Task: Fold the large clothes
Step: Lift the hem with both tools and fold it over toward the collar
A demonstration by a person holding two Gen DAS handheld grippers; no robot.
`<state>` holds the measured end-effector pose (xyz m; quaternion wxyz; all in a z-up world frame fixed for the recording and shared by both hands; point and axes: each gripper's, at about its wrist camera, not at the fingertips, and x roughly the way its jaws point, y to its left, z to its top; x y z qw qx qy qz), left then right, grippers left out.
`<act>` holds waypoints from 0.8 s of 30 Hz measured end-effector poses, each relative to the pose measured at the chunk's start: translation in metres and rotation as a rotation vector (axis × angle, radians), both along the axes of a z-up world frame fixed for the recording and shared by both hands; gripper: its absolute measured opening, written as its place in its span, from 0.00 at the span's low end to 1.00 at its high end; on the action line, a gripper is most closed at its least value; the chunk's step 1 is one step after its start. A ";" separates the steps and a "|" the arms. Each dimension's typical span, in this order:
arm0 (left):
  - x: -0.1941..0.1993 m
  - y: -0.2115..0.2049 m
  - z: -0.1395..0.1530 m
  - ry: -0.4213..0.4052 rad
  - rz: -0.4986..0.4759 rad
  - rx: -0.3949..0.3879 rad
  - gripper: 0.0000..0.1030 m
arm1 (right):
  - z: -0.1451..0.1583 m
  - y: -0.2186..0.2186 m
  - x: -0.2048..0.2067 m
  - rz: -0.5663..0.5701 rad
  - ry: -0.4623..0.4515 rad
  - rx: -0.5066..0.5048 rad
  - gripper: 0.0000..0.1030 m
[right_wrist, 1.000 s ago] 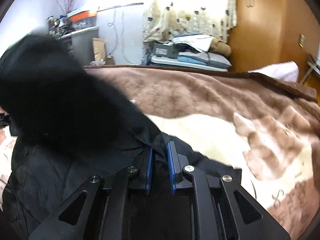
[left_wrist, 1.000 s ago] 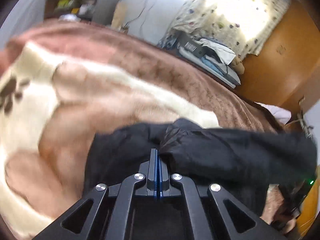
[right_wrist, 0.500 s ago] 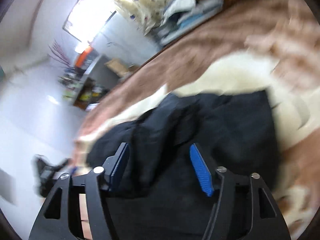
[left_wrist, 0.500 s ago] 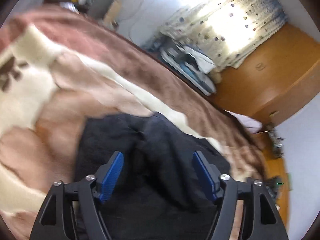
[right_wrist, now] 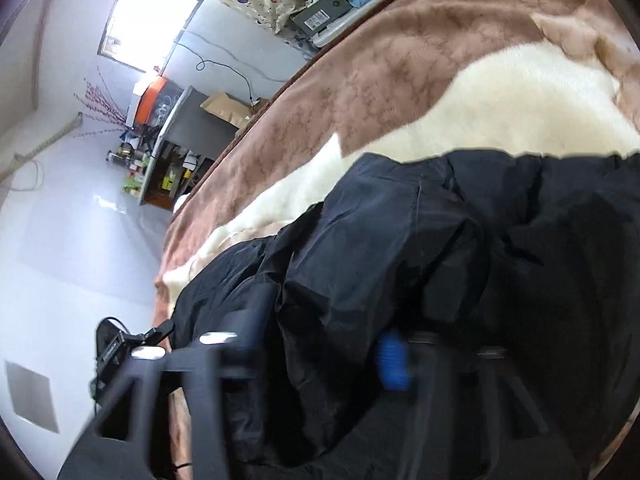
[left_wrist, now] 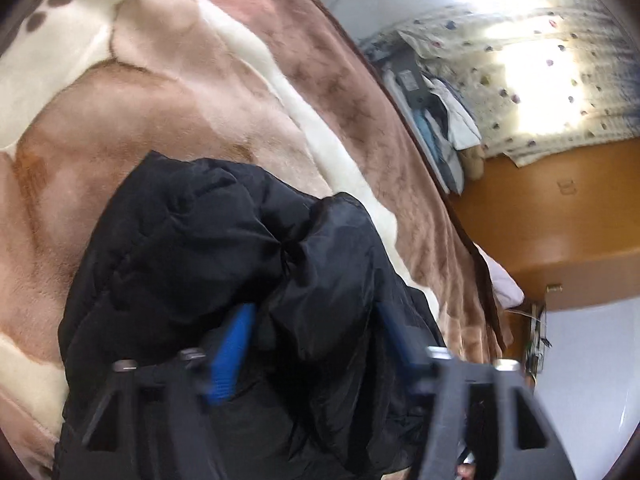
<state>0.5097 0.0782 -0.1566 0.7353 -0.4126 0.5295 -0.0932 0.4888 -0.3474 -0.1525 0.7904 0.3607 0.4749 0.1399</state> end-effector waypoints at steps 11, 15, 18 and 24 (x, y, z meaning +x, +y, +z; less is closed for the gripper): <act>-0.016 0.008 0.047 -0.099 -0.061 -0.012 0.15 | 0.053 -0.003 -0.040 0.049 -0.180 0.014 0.08; -0.036 0.006 0.057 -0.096 -0.138 0.046 0.15 | 0.055 -0.004 -0.062 0.089 -0.169 0.029 0.08; -0.056 0.000 0.054 -0.108 -0.199 0.124 0.15 | 0.044 -0.003 -0.078 0.115 -0.156 -0.010 0.08; -0.088 -0.020 0.014 -0.108 -0.274 0.322 0.15 | 0.006 0.012 -0.098 0.153 -0.125 -0.215 0.08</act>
